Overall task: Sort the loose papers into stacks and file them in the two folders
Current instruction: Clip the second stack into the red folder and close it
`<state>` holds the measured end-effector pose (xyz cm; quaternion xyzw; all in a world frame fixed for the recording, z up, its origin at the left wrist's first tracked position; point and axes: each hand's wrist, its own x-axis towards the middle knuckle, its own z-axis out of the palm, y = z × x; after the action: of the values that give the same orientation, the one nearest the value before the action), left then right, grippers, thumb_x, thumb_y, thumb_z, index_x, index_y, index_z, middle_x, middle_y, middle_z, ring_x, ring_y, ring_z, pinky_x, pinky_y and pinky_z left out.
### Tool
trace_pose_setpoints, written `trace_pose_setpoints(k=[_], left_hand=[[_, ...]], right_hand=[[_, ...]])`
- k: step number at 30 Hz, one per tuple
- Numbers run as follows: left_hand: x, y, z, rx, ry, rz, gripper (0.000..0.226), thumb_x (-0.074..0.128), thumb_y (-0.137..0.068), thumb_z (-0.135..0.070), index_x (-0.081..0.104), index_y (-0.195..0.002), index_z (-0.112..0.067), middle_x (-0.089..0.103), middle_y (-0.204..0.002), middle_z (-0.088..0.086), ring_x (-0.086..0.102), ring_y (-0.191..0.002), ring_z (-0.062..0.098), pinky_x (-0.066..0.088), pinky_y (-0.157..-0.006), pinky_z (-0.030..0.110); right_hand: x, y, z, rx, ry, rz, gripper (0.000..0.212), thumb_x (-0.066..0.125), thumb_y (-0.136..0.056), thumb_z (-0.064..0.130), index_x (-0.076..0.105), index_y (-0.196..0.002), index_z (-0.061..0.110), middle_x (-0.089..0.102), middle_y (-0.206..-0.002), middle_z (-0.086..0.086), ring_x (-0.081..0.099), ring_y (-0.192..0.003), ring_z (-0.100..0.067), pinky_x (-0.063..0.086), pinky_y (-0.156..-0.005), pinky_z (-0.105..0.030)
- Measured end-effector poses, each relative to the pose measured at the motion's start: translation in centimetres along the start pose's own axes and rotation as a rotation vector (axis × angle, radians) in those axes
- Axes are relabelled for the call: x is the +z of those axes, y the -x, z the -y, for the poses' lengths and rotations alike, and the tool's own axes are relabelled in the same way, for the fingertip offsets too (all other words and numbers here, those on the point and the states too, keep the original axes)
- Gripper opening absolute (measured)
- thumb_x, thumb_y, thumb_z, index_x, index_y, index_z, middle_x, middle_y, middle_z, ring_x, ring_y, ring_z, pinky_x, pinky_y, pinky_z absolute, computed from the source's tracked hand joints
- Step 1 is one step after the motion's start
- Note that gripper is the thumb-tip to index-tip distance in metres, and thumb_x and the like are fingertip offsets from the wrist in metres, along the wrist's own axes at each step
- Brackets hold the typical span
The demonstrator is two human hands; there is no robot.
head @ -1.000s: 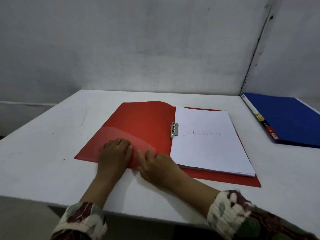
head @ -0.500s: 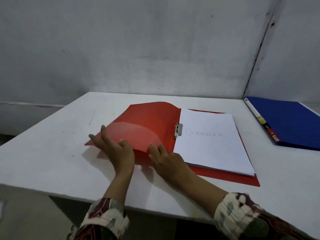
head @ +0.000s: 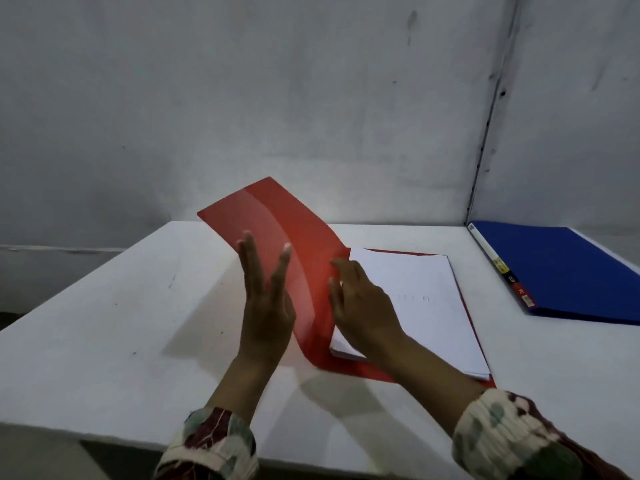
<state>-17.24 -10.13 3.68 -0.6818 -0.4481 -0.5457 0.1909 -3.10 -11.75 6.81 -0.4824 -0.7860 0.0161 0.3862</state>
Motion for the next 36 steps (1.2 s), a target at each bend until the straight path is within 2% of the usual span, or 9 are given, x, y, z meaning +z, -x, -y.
trace_pose_setpoints(k=[4, 7, 9, 13, 19, 23, 29, 31, 36], left_hand=[[0.8, -0.7, -1.2, 0.166, -0.053, 0.016, 0.071, 0.027, -0.090, 0.001, 0.004, -0.146, -0.037, -0.020, -0.155, -0.006, -0.012, -0.145, 0.023, 0.011, -0.114, 0.011], [1.6, -1.0, -2.6, 0.278, -0.062, 0.044, 0.053, 0.019, -0.101, -0.017, 0.002, -0.147, -0.035, -0.018, -0.156, -0.006, -0.011, -0.145, 0.020, 0.032, -0.107, 0.047], [2.1, -1.4, -3.4, 0.343, -0.088, 0.069, 0.078, 0.050, -0.092, -0.009, 0.000, -0.147, -0.033, -0.017, -0.156, -0.004, -0.012, -0.145, 0.020, 0.038, -0.090, 0.063], [2.8, -1.2, -4.6, 0.512, -0.173, 0.182, 0.134, 0.086, -0.050, -0.001, -0.002, -0.148, -0.025, -0.012, -0.157, 0.003, -0.007, -0.145, 0.022, 0.028, -0.099, 0.044], [4.5, -0.4, -6.5, 0.586, -0.048, 0.335, 0.124, 0.074, -0.057, 0.012, 0.000, -0.148, -0.028, -0.011, -0.157, 0.004, 0.002, -0.146, 0.019, 0.055, -0.072, 0.025], [5.0, 0.3, -7.3, 0.629, 0.054, 0.273, 0.080, 0.040, -0.087, 0.008, 0.002, -0.148, -0.027, -0.010, -0.157, 0.006, 0.057, -0.117, 0.030, 0.054, -0.068, 0.023], [5.7, 1.7, -7.9, 0.459, 0.207, 0.399, 0.053, 0.029, -0.099, -0.034, 0.009, -0.147, -0.031, 0.038, -0.146, 0.008, 0.066, -0.103, 0.023, 0.057, -0.072, 0.024], [5.3, 1.5, -8.1, 0.290, 0.198, 0.438, 0.051, 0.023, -0.096, -0.051, 0.024, -0.144, -0.033, 0.065, -0.120, 0.005, 0.072, -0.078, 0.016, 0.053, -0.065, 0.015], [5.6, 0.7, -7.2, -0.238, 0.082, 0.611, 0.055, 0.032, -0.090, -0.059, 0.063, -0.117, -0.023, 0.073, -0.102, 0.001, 0.069, -0.086, 0.019, 0.052, -0.079, 0.025]], right_hand=[[-3.2, -2.3, -0.3, 0.058, -0.165, -0.127, 0.035, 0.036, -0.099, 0.026, 0.043, -0.131, 0.013, 0.054, -0.128, -0.004, 0.061, -0.099, -0.021, 0.047, -0.079, -0.026], [-6.0, -3.8, 0.2, 0.069, -0.320, -0.201, 0.034, 0.038, -0.098, 0.027, 0.047, -0.127, 0.012, 0.056, -0.115, 0.002, 0.056, -0.096, -0.012, 0.044, -0.081, -0.024], [-8.0, -4.7, 0.5, 0.093, -0.418, -0.200, 0.034, 0.039, -0.097, 0.032, 0.049, -0.124, 0.013, 0.053, -0.106, 0.007, 0.057, -0.091, -0.011, 0.048, -0.080, -0.027], [-10.9, -5.8, 0.8, 0.203, -0.533, -0.036, 0.052, 0.040, -0.090, 0.054, 0.047, -0.126, 0.018, 0.055, -0.116, 0.005, 0.062, -0.102, -0.020, 0.053, -0.090, -0.045], [-12.9, -4.2, -1.8, 0.417, -0.570, 0.132, 0.059, 0.058, -0.089, 0.031, 0.031, -0.140, 0.017, 0.056, -0.123, -0.006, 0.062, -0.082, -0.017, 0.054, -0.060, -0.019], [-13.0, -2.6, -4.4, 0.522, -0.572, 0.119, 0.054, 0.056, -0.090, 0.007, 0.034, -0.138, 0.015, 0.058, -0.106, -0.003, 0.058, -0.066, -0.007, 0.051, -0.053, -0.013], [-13.6, 0.1, -7.6, 0.687, -0.505, 0.173, 0.056, 0.052, -0.091, 0.001, 0.030, -0.141, 0.010, 0.054, -0.128, -0.014, 0.056, -0.088, -0.020, 0.051, -0.060, -0.020], [-13.4, 1.4, -8.8, 0.747, -0.471, 0.208, 0.052, 0.051, -0.090, -0.001, 0.035, -0.139, 0.006, 0.058, -0.117, -0.013, 0.057, -0.089, -0.021, 0.050, -0.063, -0.021], [-11.6, 4.5, -11.4, 0.867, -0.382, 0.295, 0.039, 0.053, -0.088, 0.003, 0.049, -0.127, 0.008, 0.058, -0.096, -0.002, 0.059, -0.094, -0.022, 0.050, -0.078, -0.029]])
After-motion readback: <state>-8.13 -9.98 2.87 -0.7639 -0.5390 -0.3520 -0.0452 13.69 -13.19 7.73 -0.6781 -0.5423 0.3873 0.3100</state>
